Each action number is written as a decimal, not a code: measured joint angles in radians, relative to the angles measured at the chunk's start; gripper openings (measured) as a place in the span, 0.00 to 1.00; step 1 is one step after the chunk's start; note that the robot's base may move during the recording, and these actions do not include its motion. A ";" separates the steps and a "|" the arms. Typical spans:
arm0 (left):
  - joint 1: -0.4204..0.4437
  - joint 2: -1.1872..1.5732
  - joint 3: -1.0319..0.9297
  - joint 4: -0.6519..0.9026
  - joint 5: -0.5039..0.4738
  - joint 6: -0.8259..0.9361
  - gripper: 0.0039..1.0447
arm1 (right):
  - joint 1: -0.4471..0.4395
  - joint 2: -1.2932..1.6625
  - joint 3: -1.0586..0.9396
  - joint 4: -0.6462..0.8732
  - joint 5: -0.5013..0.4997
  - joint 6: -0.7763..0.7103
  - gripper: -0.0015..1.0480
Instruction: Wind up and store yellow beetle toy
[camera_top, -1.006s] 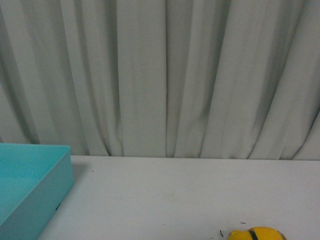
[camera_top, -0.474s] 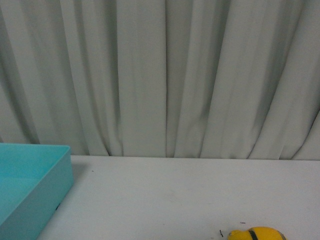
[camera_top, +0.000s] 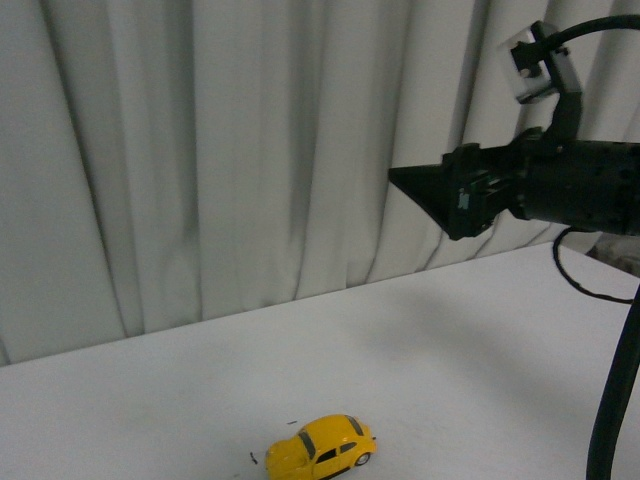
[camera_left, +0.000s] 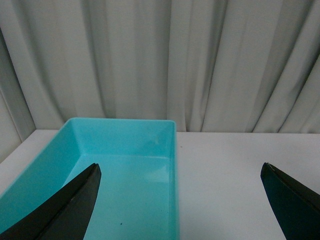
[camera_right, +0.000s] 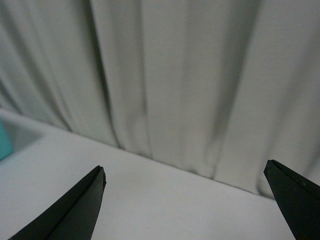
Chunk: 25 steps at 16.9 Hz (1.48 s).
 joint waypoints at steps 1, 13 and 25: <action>0.000 0.000 0.000 0.000 0.000 0.000 0.94 | 0.053 0.078 0.093 -0.076 -0.055 -0.068 0.94; 0.000 0.000 0.000 0.000 0.000 0.000 0.94 | 0.180 0.553 0.637 -1.452 -0.214 -1.570 0.94; 0.000 0.000 0.000 0.000 0.000 0.000 0.94 | 0.215 0.679 0.728 -1.516 -0.026 -1.682 0.94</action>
